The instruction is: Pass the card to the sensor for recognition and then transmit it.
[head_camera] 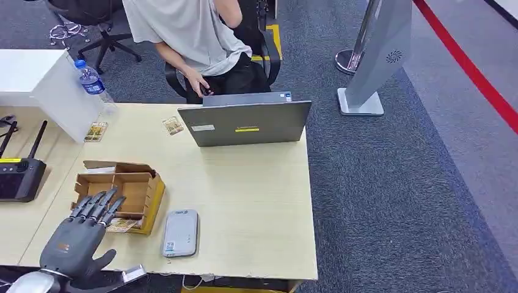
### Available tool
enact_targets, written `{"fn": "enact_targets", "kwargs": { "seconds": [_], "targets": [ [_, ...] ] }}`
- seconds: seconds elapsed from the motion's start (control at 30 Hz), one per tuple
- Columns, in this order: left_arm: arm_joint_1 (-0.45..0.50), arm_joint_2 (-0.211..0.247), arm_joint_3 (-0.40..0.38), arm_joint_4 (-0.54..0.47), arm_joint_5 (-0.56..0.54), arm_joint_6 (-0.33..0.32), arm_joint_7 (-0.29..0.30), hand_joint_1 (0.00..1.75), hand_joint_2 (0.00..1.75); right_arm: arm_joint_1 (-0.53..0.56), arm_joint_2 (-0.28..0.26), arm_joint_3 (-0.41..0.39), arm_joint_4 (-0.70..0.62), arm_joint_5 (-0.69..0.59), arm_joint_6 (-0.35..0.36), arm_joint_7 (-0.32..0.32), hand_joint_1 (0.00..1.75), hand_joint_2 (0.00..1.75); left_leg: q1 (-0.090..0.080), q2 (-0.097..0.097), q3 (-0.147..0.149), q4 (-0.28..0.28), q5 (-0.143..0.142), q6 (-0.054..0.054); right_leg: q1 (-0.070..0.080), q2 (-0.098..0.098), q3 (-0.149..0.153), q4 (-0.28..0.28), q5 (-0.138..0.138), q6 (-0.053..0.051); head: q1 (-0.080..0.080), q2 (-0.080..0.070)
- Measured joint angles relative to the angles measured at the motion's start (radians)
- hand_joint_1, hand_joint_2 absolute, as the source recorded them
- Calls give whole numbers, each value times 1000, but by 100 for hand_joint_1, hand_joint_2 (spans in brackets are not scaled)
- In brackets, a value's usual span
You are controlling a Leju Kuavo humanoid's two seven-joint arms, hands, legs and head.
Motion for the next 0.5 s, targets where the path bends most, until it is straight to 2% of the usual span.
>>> {"fn": "enact_targets", "kwargs": {
  "seconds": [0.5],
  "targets": [
    [-10,-97,29,55,-23,-32,5,0,175,0,0,16,-14,-9,10,8,0,0,0,0,0,0,0,0,0,0,0,0,0,0,0,0]
  ]
}}
